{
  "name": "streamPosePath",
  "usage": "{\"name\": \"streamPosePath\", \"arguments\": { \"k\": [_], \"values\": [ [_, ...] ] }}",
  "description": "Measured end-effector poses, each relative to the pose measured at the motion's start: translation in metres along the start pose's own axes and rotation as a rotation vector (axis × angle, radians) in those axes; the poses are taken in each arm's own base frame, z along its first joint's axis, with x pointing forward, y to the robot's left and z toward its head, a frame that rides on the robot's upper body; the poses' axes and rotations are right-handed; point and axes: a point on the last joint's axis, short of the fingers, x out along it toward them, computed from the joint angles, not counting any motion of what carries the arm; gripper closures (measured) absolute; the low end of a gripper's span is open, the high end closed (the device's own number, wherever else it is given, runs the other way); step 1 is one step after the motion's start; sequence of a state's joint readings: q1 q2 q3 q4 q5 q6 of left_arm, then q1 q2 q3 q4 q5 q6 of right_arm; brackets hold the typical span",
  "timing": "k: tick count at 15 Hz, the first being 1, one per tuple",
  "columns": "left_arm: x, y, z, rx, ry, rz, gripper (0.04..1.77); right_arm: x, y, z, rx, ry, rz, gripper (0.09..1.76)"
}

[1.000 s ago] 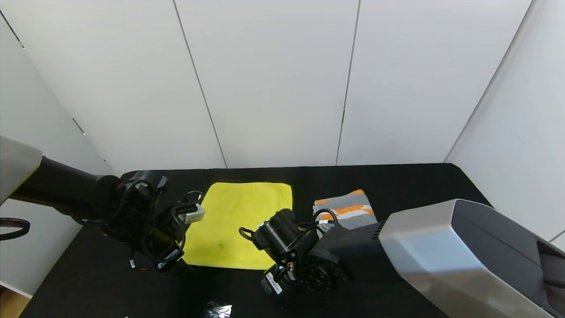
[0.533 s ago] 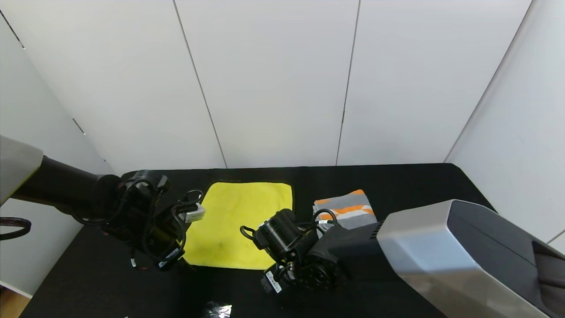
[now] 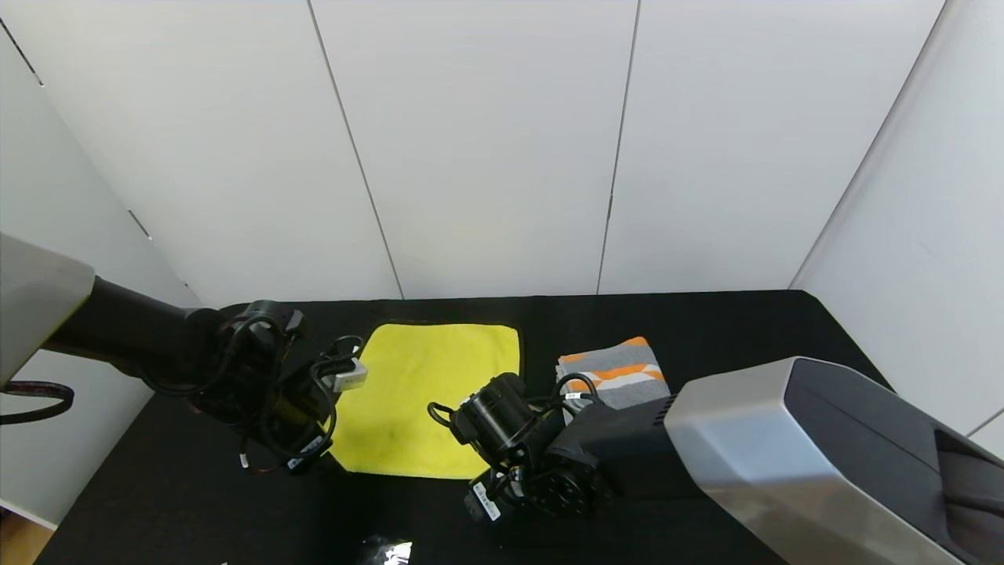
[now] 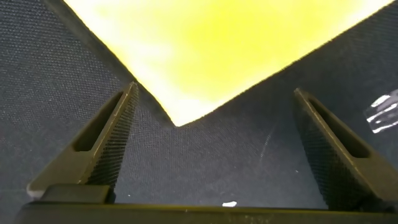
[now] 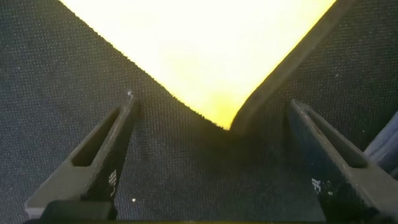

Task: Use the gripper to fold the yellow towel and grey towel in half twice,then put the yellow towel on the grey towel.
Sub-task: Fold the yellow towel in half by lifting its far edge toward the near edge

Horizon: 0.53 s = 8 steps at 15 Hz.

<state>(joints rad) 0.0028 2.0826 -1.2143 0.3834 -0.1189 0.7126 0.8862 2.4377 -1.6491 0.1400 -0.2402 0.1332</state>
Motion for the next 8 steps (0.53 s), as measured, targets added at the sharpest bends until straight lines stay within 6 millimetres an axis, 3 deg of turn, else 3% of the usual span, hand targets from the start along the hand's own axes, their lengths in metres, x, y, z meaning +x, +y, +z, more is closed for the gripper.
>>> {"name": "streamPosePath", "arguments": {
  "k": [8],
  "values": [
    [0.0013,0.0049,-0.0023,-0.008,0.024,0.028,0.09,0.0003,0.0000,-0.0002,0.002,0.001,-0.001,0.14]
  ]
}}
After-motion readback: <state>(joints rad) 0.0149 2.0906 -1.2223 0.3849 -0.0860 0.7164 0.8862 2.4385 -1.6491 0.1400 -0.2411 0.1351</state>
